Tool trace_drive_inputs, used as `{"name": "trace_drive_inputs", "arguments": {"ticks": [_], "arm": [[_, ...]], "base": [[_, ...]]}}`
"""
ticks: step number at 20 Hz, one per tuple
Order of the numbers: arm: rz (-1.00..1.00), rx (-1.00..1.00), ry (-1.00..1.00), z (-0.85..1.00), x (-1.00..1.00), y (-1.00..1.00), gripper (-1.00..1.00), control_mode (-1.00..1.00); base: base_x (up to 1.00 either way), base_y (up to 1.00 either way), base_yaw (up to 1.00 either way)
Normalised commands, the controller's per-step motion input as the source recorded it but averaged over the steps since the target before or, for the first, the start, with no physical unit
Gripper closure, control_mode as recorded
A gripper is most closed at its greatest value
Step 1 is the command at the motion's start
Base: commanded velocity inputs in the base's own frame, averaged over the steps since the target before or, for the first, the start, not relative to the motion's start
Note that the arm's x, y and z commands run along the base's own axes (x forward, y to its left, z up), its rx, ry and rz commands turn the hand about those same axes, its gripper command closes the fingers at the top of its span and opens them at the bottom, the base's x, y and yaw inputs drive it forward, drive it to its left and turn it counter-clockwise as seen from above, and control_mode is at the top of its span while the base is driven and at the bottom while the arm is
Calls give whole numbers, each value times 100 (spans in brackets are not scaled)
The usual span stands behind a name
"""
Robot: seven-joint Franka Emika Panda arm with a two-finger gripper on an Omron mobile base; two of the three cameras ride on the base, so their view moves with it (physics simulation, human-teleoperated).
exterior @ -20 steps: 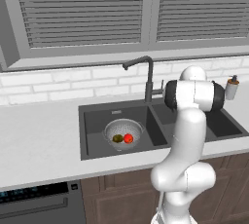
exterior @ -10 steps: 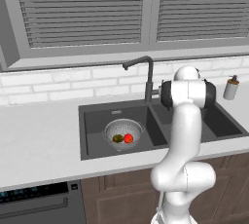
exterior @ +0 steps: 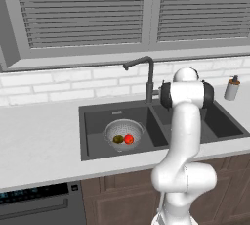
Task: Put the colander in the sink, put the apple, kiwi in the colander, and turn on the sink faucet and pour water over the colander.
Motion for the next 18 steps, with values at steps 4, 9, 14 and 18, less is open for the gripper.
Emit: {"name": "trace_drive_inputs", "arguments": {"ticks": [4, 9, 14, 18], "arm": [[0, 0, 0, -38, 25, 0, -100, -100], [4, 0, 0, -3, 48, 0, -100, -100], [8, 0, 0, 0, 42, -1, -100, -100], [0, 0, 0, 0, 35, -16, -100, -100]], "base": [[0, 0, 0], [0, 0, 0], [0, 0, 0], [0, 0, 0]]}}
